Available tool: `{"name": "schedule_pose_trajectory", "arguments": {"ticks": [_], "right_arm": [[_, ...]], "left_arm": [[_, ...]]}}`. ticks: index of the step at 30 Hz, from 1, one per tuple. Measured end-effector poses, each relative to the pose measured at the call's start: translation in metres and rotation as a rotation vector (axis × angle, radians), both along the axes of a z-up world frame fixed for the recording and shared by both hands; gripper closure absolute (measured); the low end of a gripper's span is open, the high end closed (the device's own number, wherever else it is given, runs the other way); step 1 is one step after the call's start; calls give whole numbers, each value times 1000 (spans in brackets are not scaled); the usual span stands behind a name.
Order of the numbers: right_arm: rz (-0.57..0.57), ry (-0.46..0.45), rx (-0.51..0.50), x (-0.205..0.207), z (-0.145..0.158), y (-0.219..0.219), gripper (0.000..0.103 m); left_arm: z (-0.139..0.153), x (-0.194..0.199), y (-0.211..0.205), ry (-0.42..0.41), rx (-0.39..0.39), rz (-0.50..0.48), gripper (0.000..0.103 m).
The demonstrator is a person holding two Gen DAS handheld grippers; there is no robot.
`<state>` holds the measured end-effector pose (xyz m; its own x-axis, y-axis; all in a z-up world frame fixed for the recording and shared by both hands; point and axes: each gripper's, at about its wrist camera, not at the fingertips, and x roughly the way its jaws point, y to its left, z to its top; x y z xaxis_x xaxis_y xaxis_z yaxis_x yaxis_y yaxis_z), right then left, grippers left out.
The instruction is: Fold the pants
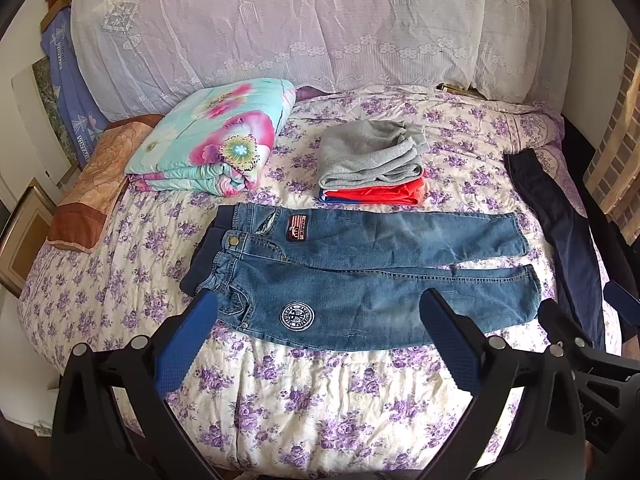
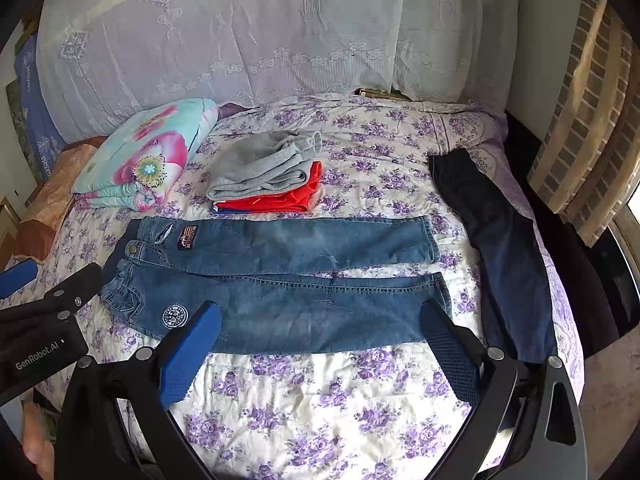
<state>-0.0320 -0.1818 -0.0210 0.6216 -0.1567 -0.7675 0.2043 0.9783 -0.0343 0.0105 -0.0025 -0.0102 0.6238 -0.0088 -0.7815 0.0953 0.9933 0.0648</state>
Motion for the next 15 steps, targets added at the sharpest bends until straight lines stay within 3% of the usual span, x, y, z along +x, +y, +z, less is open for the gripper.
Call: {"name": "schedule_pose_trajectory", "arguments": {"ticks": [15], "right_arm": [[4,-3,2,0,0,1,3]], "left_arm": [[1,3,-2,5,1,-5,5]]}}
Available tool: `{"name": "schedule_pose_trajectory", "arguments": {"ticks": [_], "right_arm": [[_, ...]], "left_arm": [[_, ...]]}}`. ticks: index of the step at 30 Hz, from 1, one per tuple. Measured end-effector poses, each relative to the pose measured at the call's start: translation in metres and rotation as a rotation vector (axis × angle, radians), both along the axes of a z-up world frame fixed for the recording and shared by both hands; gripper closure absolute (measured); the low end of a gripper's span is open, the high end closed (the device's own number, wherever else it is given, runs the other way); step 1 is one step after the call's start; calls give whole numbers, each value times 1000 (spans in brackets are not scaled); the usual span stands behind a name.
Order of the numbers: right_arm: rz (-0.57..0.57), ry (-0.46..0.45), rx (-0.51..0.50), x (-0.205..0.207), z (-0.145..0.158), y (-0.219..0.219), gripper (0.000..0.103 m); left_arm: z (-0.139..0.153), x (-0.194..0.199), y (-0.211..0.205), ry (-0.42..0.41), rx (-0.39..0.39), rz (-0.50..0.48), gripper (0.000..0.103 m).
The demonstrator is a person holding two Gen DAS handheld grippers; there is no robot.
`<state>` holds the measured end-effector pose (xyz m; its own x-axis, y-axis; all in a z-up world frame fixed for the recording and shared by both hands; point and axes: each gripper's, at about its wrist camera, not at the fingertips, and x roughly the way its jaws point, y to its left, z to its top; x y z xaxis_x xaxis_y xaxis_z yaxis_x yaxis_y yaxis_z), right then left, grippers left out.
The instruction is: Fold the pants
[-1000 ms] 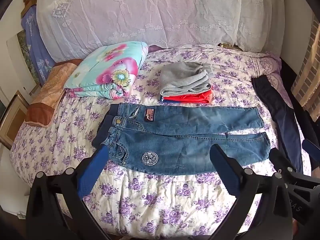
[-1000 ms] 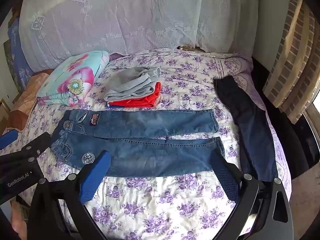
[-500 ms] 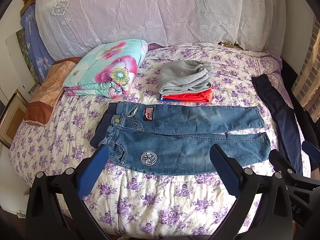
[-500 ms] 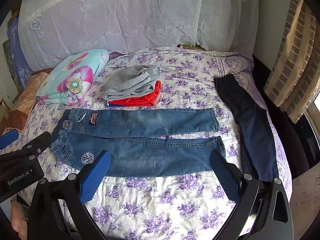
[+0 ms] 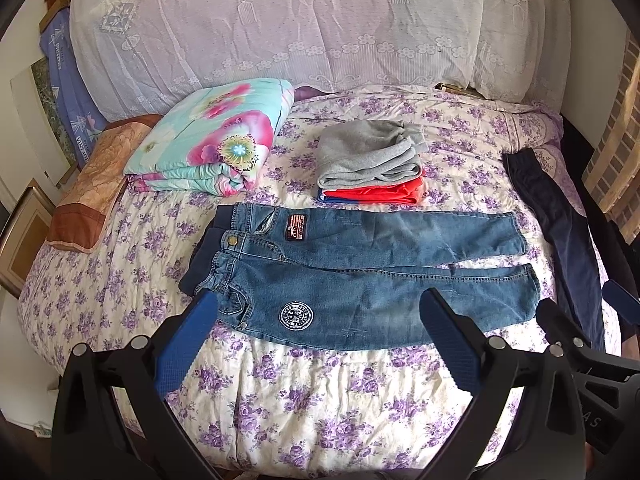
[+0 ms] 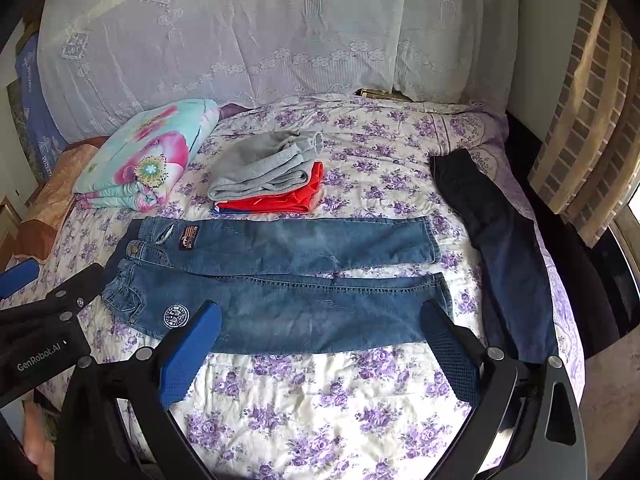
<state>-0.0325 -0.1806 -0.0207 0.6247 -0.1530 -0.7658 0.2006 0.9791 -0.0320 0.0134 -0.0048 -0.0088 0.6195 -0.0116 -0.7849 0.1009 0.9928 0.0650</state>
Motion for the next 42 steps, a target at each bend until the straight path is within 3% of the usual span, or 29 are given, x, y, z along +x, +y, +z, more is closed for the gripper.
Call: {"name": "schedule_pose_trajectory", "arguments": {"ticks": [42], "right_arm": [[1,2,3,0,-2,4,3]], "left_arm": [[-1,-6,-3,5,-2,-3,5]]}}
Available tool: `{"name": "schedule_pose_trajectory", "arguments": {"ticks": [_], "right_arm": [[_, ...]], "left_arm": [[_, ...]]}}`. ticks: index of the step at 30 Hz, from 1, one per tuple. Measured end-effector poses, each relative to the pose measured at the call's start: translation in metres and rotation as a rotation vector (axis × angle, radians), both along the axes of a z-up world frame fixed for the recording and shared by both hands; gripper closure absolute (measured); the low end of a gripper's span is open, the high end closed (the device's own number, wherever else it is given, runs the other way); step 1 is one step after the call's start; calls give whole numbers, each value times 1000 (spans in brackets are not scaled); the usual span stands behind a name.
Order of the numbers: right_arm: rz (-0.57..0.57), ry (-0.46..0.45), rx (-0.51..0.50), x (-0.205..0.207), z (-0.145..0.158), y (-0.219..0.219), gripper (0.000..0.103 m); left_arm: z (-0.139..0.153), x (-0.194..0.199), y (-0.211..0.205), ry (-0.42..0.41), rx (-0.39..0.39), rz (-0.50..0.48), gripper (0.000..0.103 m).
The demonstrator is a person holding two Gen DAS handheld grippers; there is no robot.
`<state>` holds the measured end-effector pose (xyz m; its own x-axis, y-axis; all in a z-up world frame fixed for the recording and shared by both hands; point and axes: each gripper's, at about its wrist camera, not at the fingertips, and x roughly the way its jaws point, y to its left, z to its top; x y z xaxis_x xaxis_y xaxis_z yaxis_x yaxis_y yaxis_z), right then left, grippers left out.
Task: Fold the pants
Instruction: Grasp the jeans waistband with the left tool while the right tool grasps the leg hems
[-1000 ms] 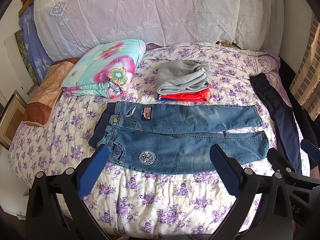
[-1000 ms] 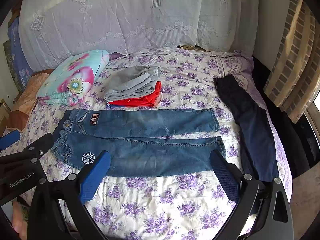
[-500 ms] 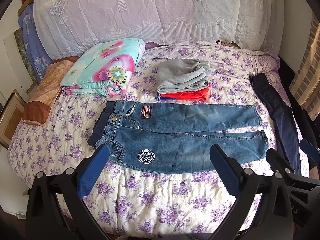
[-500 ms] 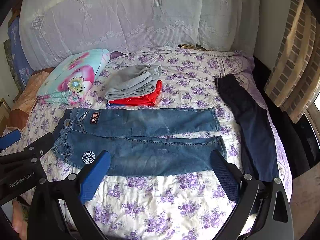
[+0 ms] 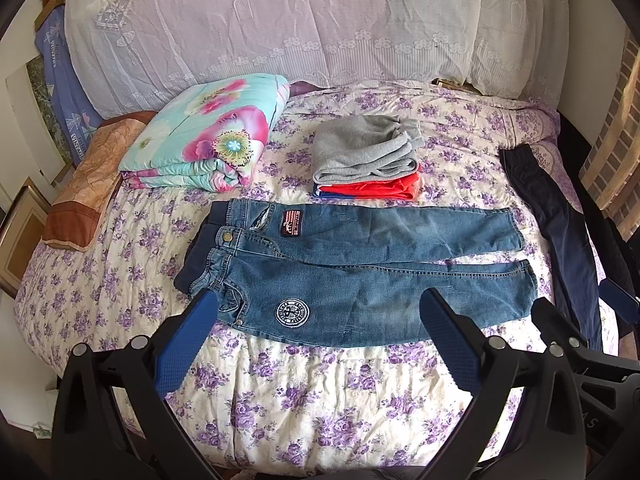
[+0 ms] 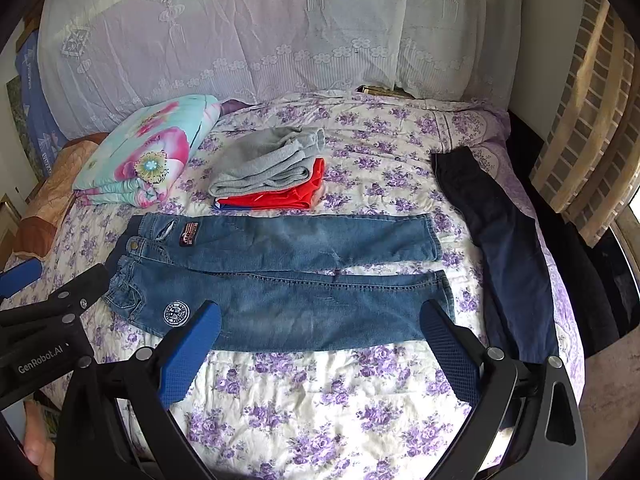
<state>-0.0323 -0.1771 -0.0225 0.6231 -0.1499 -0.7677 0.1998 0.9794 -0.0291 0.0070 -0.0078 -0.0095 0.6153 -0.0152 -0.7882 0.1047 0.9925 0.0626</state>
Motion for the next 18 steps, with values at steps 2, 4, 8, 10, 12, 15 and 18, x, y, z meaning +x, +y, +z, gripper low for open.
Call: {"name": "schedule_pose_trajectory", "arguments": {"ticks": [2,4,8,10,12,15,18], "right_arm": [[1,1,0,0,-1,0,3],[2,5,2,0,-3,1,3],[1,25,21,5,-15,-5,3],[-9,59,41,13,-29,-12,3],[-33,122,63,22,-50,-20,3],[-58,220,103,28,-83,-28,3],[-63,297,97,32,-108,-25,3]], "left_arm": [[-1,-1,0,0,0,0,5],[-2,-2,-3,3,1,-1,5],[-21,7,-7,70,-18,-18,5],[-41,20,-3,164,-64,-18,4],[-70,33,10,273,-120,17,4],[-118,46,44,409,-178,131,4],[-156,55,92,480,-223,272,5]]}}
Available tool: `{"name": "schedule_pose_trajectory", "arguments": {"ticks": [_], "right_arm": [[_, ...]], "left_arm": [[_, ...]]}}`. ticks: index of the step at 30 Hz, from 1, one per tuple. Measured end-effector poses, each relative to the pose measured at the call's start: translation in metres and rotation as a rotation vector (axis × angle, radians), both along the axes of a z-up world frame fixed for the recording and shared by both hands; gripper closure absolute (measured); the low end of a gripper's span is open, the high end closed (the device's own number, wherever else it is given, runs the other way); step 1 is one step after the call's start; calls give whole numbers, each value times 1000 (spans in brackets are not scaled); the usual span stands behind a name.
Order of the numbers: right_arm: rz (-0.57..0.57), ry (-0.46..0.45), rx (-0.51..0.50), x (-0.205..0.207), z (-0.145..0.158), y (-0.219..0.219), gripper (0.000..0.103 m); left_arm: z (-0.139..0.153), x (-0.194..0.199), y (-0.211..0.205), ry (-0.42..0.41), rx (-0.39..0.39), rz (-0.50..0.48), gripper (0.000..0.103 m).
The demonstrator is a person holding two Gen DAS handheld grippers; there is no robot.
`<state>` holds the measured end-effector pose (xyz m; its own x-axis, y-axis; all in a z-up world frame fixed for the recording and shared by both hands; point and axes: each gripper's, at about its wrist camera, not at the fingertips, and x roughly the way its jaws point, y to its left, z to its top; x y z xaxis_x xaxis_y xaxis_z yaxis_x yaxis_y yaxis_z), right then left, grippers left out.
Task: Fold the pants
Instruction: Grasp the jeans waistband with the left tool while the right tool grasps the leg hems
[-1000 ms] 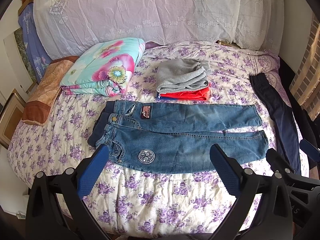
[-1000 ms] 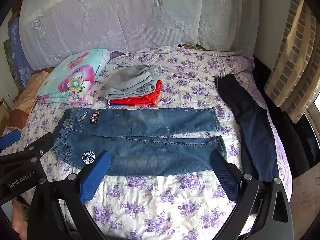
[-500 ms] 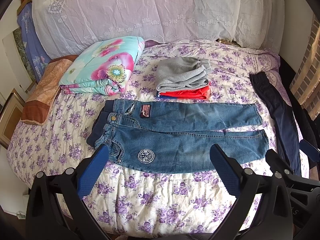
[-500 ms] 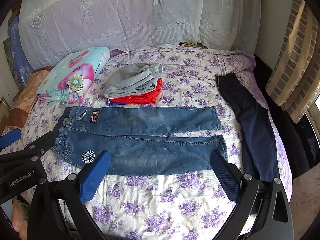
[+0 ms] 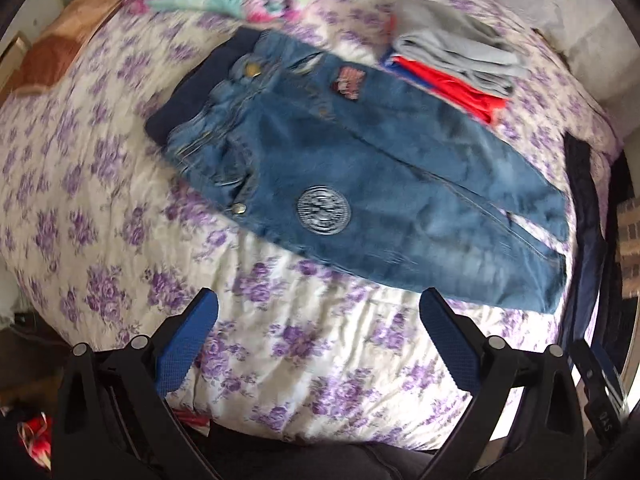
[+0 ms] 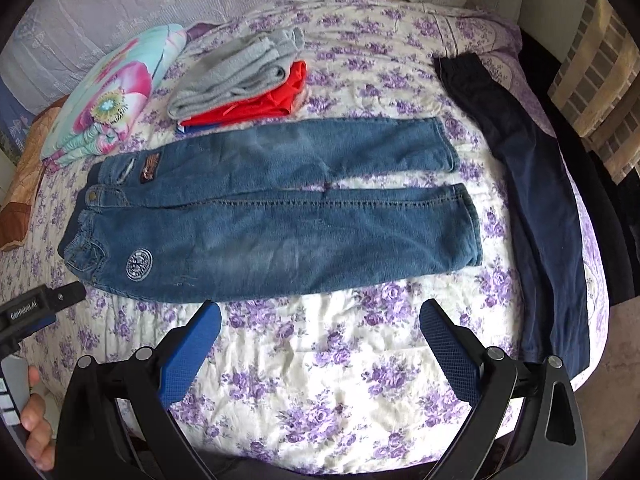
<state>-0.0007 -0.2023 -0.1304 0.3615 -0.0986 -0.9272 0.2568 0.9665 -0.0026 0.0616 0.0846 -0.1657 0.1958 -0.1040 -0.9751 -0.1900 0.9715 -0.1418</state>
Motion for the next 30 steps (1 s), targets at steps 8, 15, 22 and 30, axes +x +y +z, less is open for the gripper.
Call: {"name": "schedule_pose_trajectory", "arguments": {"ticks": [8,15,22,30], "right_arm": [[51,80,-10,20,-25,21,3],[2,115,-10,22,-30,11,3],[-63,104,31,13,-38,-28,3],[-396,104,238,-5,-107,-161,3]], "left_arm": [[-87,73,86,130,-61,156,5],[-82,101,99,97,-186,193,59],[-79,92,111,48,-237,261,79],[-84,73,116,-7,-217,245,80]]}}
